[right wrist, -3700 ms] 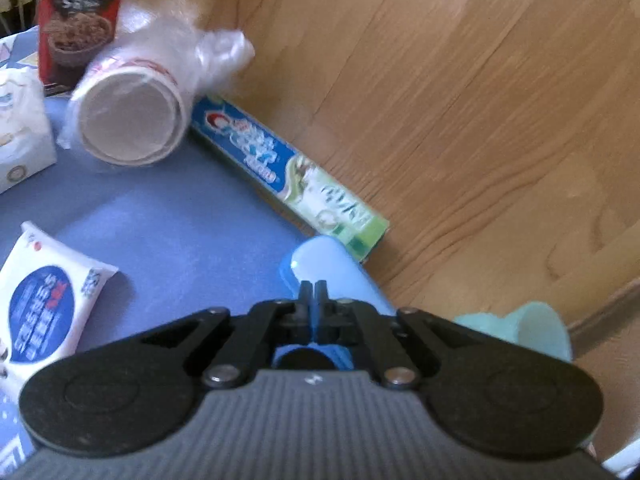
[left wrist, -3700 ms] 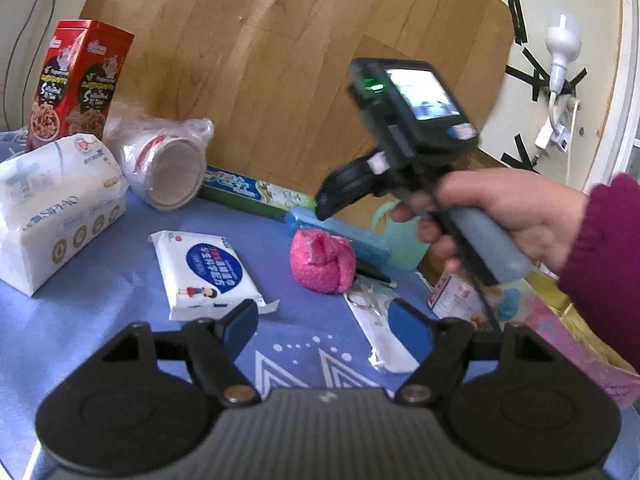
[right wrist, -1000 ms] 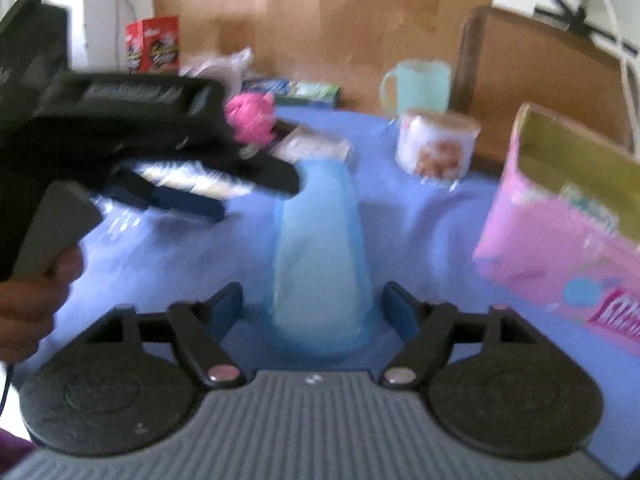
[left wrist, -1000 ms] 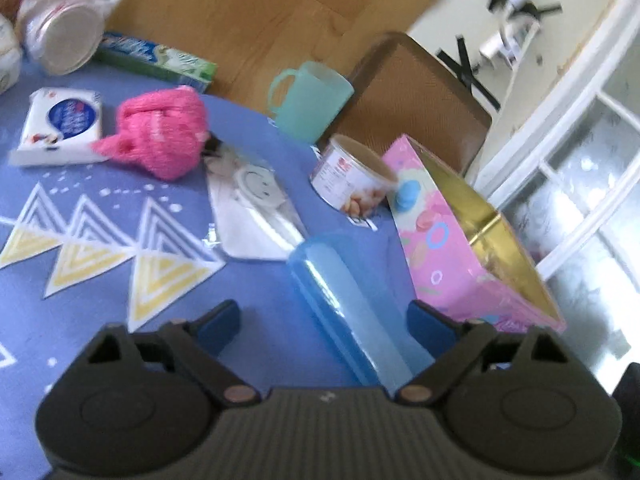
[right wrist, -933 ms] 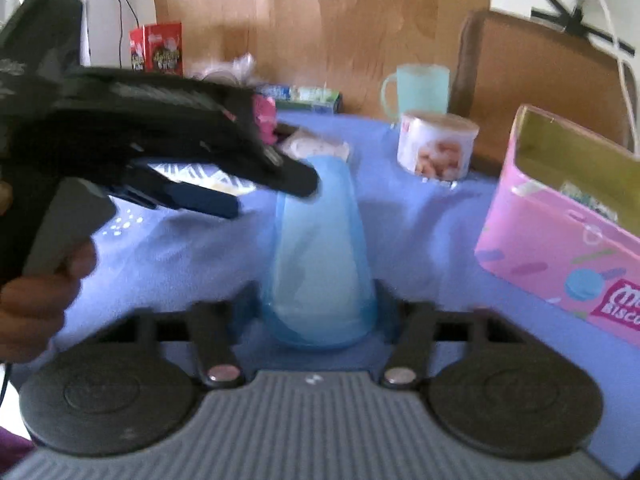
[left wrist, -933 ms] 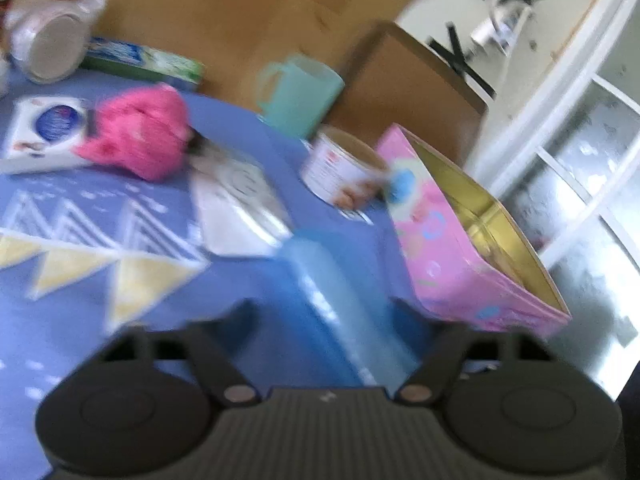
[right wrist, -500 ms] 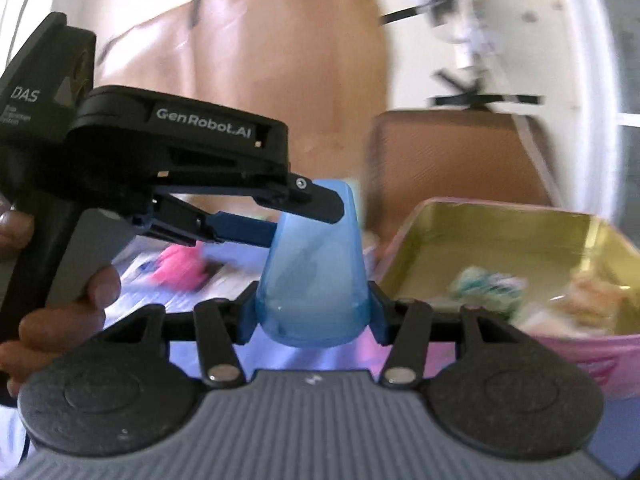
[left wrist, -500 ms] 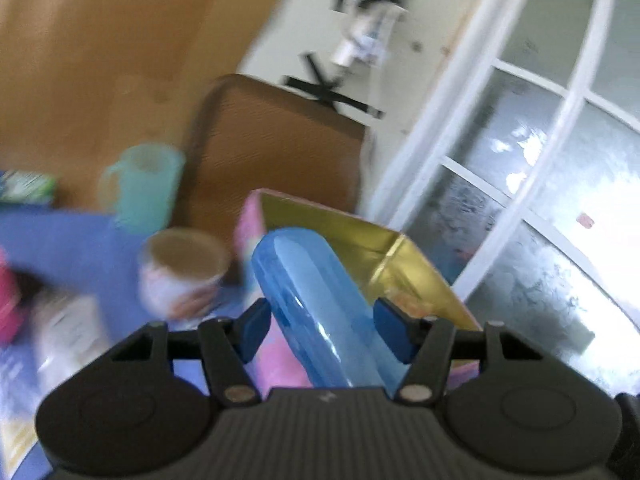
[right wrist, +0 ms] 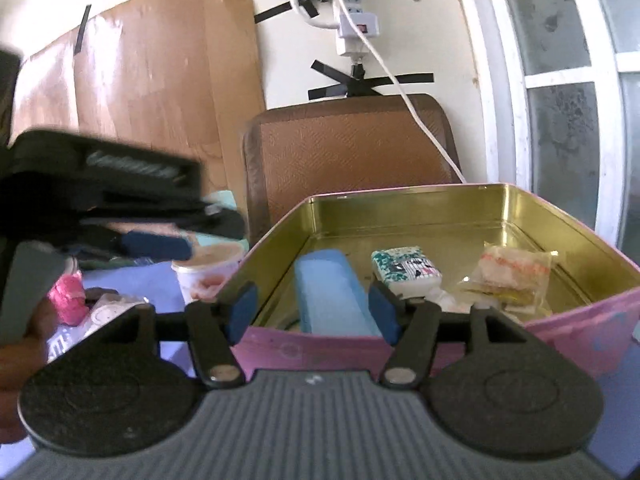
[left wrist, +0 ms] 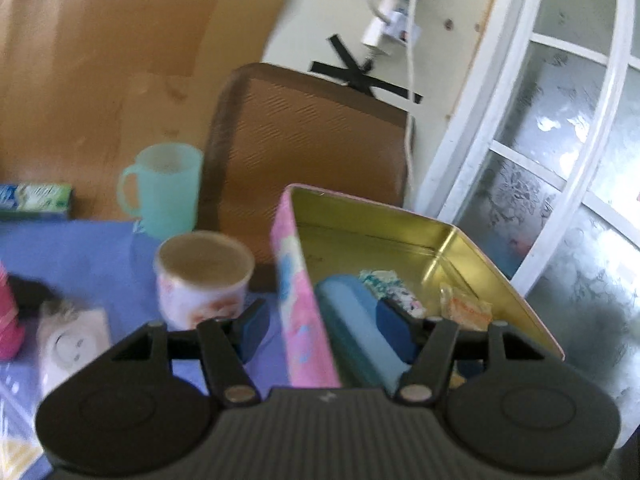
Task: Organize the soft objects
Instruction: 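Carry the blue case into the pink tin and open the right gripper, then move the right gripper back toward the clear smiley-face bag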
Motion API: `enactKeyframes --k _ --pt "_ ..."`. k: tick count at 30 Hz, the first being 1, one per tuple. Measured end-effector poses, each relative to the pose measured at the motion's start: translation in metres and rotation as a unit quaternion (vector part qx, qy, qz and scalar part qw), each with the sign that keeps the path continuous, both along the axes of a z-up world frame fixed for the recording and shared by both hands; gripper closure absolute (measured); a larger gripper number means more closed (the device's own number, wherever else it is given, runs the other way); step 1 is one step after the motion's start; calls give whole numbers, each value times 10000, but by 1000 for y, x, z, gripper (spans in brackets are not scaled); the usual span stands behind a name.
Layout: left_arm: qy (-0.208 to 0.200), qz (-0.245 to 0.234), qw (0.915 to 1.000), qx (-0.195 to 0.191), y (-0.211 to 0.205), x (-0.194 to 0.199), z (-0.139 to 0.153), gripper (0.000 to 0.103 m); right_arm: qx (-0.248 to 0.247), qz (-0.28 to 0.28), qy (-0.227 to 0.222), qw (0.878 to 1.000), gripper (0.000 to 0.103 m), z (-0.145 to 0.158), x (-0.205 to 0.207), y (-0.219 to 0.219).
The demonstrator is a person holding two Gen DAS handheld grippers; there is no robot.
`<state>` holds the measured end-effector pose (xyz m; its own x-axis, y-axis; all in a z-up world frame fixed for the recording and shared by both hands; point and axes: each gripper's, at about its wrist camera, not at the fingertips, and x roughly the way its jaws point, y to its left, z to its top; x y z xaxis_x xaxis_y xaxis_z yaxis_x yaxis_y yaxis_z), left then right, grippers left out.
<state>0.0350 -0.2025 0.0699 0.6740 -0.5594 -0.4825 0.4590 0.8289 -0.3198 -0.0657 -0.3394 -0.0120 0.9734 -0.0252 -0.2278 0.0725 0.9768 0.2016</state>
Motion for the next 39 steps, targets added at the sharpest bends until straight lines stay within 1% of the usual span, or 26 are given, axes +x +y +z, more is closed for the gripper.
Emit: enactKeyframes --k 3,4,5,6,9,13,15,16,17,19,23,28,39 --pt "168 73 9998 71 9 -6 -5 43 76 -207 -102 9997 39 1 -11 -4" --pt "196 64 9997 103 11 -10 -7 41 102 -277 -110 9995 39 2 -15 -5" --pt "214 44 9997 135 12 -13 -9 37 154 -355 -115 9992 39 3 -20 -6" --pt "218 23 9996 200 13 -17 -11 36 222 -423 -117 9988 39 5 -24 -7" --pt "198 23 9989 419 16 -27 -18 36 468 -572 -99 9972 39 8 -31 -14" --pt "218 48 9981 570 25 -38 -24 36 794 -702 68 9943 38 8 -37 -19" --pt "154 90 9976 676 30 -44 -26 36 974 -738 163 9924 37 8 -38 -20" --pt "104 115 9971 750 32 -47 -27 34 1054 -725 197 9916 36 7 -39 -19" --pt "58 142 9965 819 34 -50 -27 29 1140 -722 227 9906 35 7 -39 -19" --pt "-7 210 9956 912 39 -54 -29 26 1193 -742 281 9897 34 8 -38 -17" --pt "-15 286 9949 966 49 -58 -31 26 1377 -669 459 9871 33 6 -34 -13" --pt "-94 364 9942 1008 58 -63 -34 26 1400 -603 613 9864 33 4 -32 -4" --pt "-273 404 9930 1072 70 -69 -38 26 1248 -536 650 9886 33 8 -32 10"
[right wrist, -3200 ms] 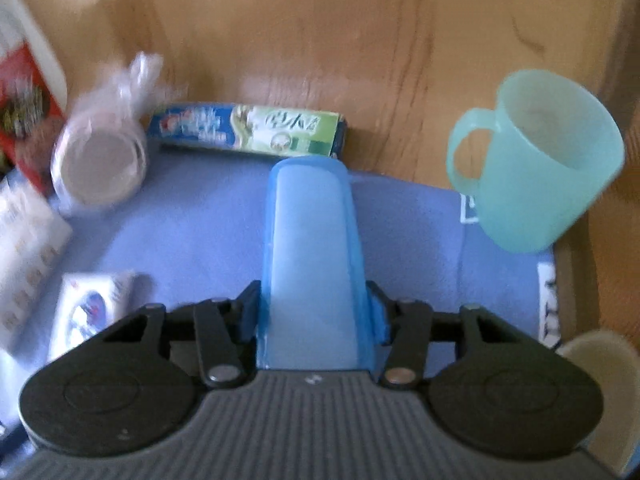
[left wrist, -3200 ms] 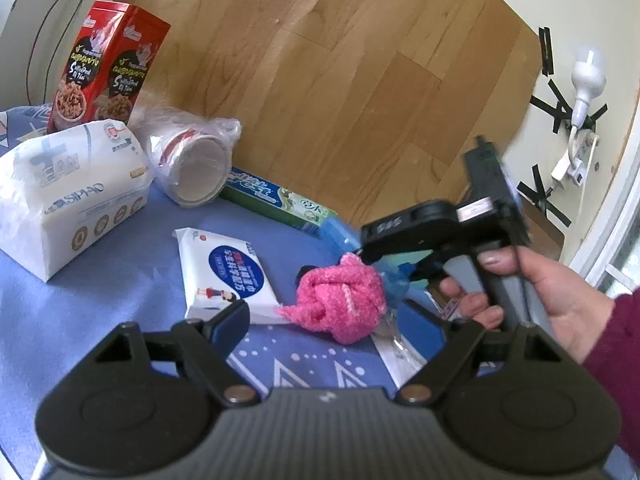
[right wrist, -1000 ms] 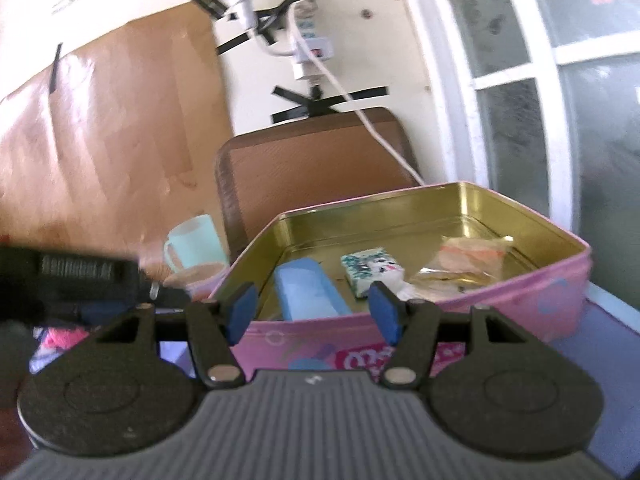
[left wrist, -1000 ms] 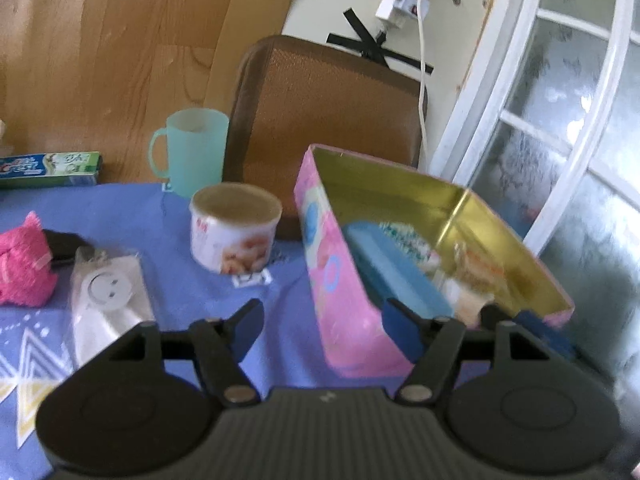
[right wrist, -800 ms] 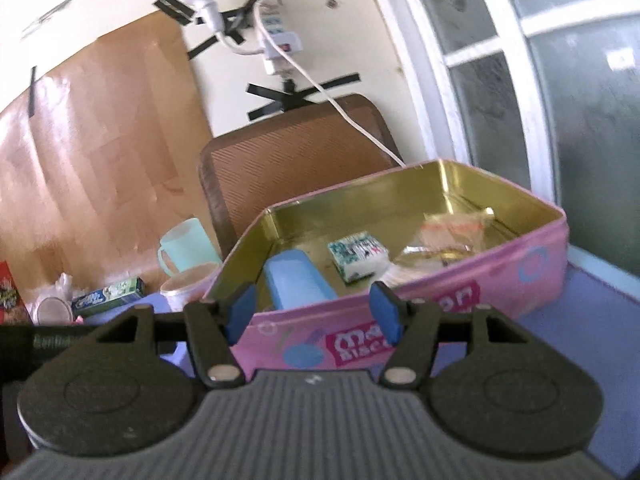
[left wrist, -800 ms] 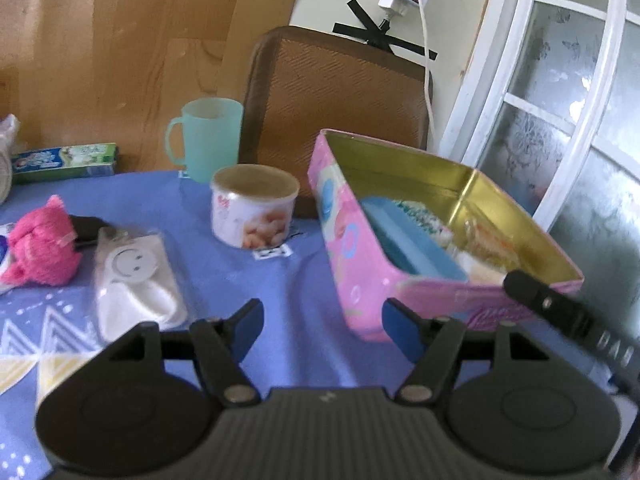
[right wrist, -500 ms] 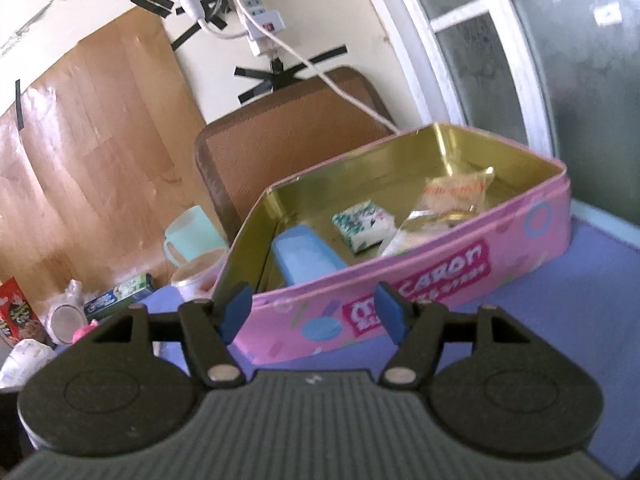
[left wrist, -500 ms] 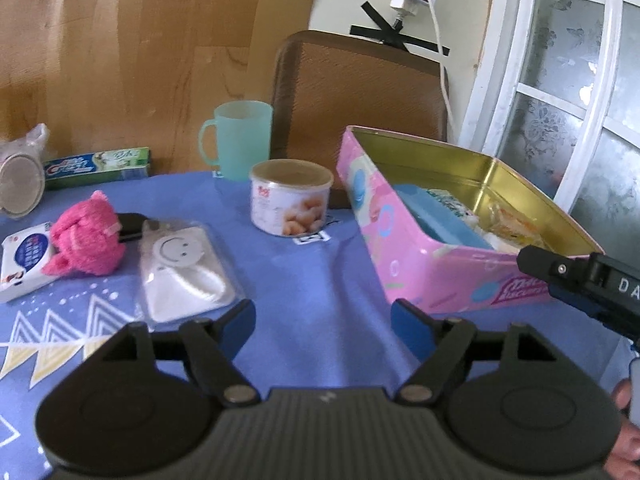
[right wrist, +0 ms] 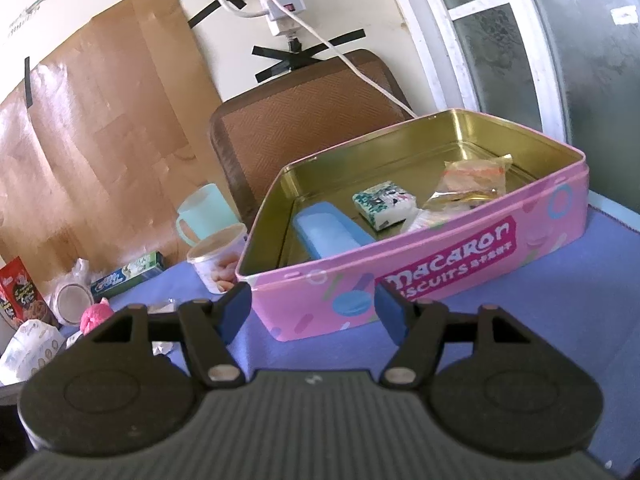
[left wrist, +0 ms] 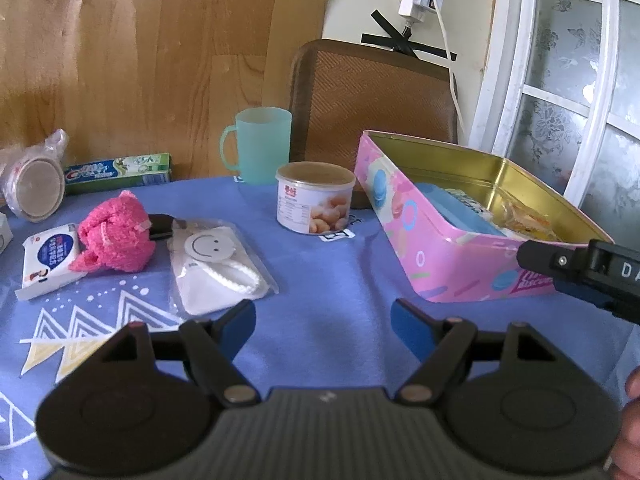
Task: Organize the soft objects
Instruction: 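Move the right gripper back toward the clear smiley-face bag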
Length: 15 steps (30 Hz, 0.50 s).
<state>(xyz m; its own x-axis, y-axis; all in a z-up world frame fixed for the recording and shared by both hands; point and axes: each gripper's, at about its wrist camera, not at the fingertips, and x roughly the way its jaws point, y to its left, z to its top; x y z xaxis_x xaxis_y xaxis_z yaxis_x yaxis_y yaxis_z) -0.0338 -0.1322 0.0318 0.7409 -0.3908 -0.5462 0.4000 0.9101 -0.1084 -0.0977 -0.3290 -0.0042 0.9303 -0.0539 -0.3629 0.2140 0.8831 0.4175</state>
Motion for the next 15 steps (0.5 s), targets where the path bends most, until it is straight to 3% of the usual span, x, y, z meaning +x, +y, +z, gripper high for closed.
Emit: enactKeyframes --k 15 --pt "-225 323 9988 304 24 3 -8 26 -226 302 72 9993 33 -1 8 23"
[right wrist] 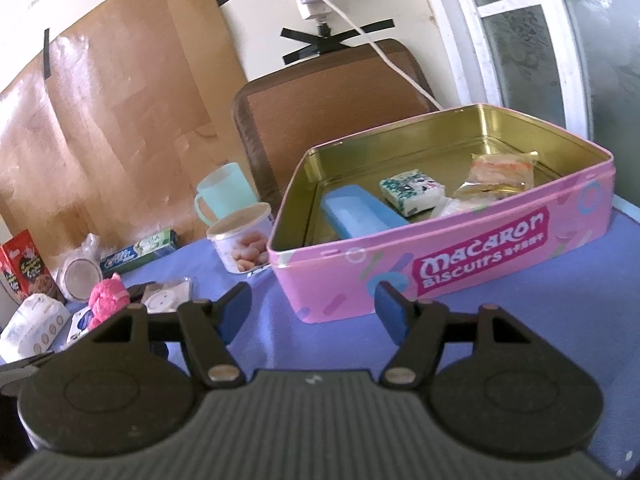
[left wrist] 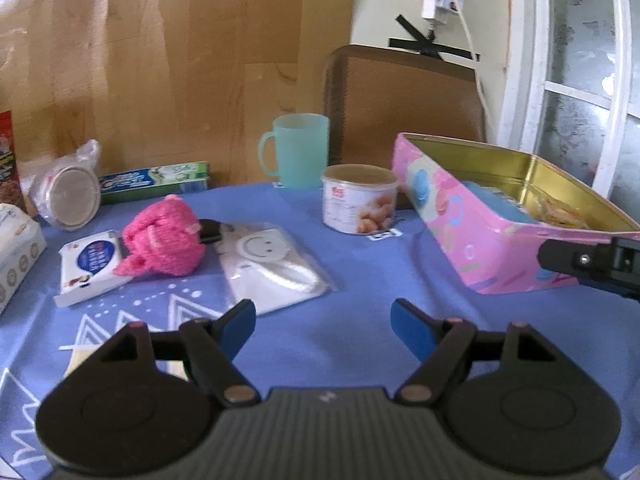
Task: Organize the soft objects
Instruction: 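Move the right gripper back toward the clear smiley-face bag, then grasp the clear smiley-face bag with the right gripper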
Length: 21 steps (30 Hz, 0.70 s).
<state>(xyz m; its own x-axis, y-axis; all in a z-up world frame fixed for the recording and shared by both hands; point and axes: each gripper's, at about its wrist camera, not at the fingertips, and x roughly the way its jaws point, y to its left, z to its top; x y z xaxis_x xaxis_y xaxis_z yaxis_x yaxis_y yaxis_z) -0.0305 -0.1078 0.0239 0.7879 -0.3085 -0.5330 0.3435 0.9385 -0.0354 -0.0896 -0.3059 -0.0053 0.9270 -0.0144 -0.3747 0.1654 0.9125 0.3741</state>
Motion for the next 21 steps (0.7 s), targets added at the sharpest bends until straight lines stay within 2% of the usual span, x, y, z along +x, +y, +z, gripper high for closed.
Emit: enactKeyframes --k 5,8,13,15,16,18,21 --pt "-13 166 9999 20 18 3 -2 26 -113 176 28 9998 33 -1 3 9" --pt "-38 435 9990 1 40 6 -3 25 -194 425 92 9989 33 -2 8 18" --pt "-51 1160 9932 -88 84 18 -4 25 -454 1228 275 9910 32 -2 26 44" --pt "-85 1446 9893 -157 99 21 -7 25 -602 1573 339 9851 28 -2 39 58" --pt "-79 1585 9871 -226 106 23 -11 25 -729 1727 353 9816 25 -1 48 65" --pt "190 1655 9833 -732 125 31 -14 27 -1039 1972 379 9741 22 0 68 81" --pt "338 1825 9751 -1211 144 34 -16 27 -1407 2319 489 9613 15 0 102 107"
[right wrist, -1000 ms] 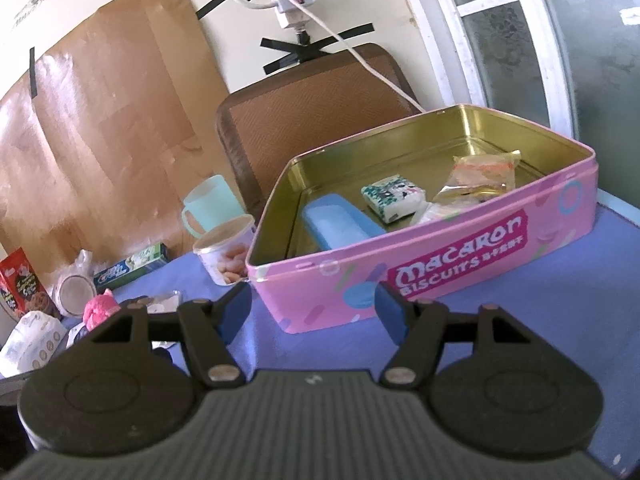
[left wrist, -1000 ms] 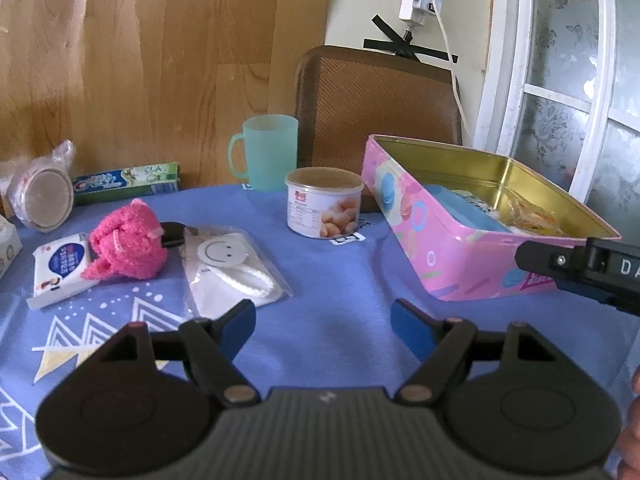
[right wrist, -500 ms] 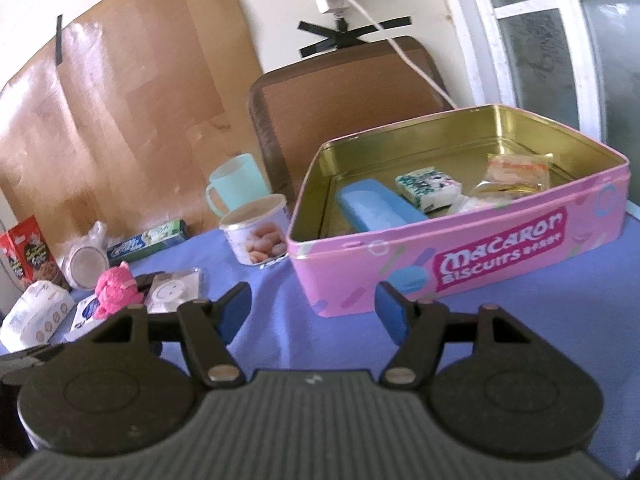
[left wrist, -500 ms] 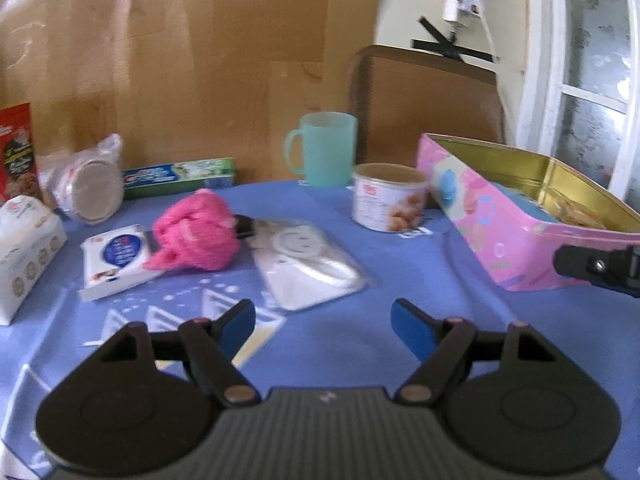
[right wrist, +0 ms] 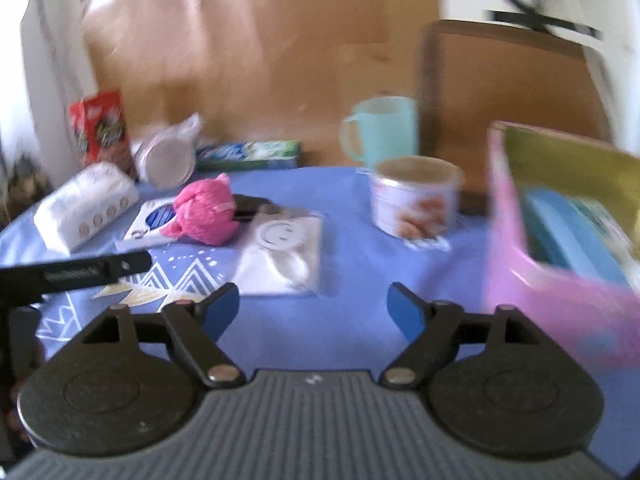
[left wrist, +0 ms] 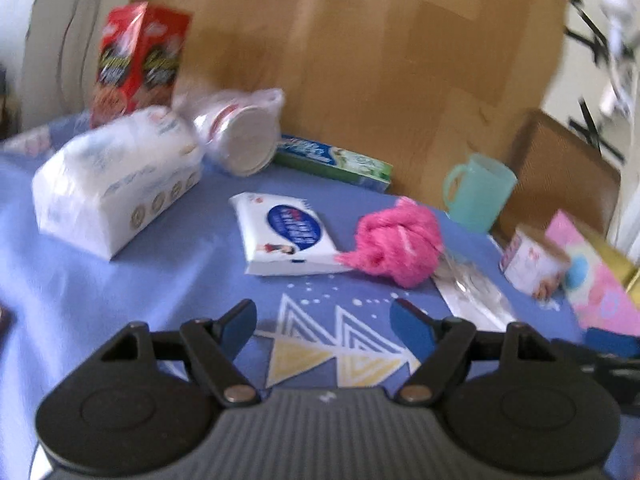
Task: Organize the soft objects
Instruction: 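Grasp the clear smiley-face bag with the right gripper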
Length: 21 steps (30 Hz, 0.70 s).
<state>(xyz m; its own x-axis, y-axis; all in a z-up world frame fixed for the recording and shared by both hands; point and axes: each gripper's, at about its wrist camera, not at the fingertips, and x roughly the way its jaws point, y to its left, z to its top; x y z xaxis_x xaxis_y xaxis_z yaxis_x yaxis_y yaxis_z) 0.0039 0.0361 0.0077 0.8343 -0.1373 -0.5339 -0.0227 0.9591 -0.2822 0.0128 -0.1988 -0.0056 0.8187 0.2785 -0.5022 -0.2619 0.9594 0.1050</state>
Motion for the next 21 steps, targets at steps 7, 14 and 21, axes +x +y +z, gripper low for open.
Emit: enactKeyframes --k 7,14,21 --pt "-55 -15 9999 -95 3 -2 -1 27 -426 351 500 9972 13 -18 52 34" --pt "-125 -185 9998 -16 -1 -2 1 25 -267 334 372 9984 30 -18 8 20" --pt "280 -1162 9882 -955 -13 -4 1 23 386 182 378 9984 41 -19 -49 -12"
